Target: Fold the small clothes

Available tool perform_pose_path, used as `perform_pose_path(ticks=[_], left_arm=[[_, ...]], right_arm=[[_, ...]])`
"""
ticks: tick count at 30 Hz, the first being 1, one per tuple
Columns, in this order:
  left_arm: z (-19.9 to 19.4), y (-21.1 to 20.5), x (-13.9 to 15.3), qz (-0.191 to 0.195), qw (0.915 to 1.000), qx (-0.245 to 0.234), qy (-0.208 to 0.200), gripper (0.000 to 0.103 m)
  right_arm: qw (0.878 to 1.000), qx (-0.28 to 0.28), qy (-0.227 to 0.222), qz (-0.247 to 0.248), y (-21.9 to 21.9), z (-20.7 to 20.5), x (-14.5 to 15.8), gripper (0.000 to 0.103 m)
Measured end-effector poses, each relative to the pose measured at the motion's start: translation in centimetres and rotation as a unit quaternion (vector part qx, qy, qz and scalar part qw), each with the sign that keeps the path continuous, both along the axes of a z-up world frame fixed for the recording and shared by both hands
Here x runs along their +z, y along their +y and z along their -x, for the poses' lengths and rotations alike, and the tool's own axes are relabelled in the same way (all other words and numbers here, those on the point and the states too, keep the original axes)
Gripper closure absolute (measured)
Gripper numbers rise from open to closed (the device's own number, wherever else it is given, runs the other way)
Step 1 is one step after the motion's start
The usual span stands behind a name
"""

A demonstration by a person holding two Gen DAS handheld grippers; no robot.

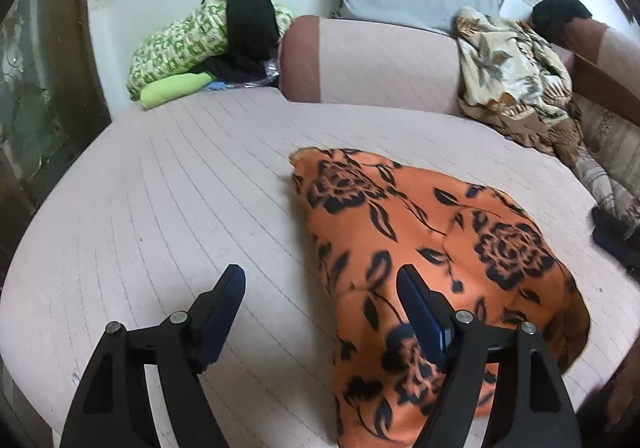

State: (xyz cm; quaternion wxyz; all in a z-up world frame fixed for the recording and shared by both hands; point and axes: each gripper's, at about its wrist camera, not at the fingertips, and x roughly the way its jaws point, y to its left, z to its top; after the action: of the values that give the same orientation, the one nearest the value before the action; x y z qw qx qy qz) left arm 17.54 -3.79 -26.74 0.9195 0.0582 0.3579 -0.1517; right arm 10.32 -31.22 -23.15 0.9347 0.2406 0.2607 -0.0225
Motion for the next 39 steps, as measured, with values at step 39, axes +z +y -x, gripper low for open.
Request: perform_pose_path(ticks=[39], left_arm=[[13.8, -2.4, 15.1, -0.005, 0.9899, 0.041, -0.135, 0.006]], right_arm=[[0.990, -0.009, -0.055, 0.131, 3.3, 9.5, 13.2, 0.034]])
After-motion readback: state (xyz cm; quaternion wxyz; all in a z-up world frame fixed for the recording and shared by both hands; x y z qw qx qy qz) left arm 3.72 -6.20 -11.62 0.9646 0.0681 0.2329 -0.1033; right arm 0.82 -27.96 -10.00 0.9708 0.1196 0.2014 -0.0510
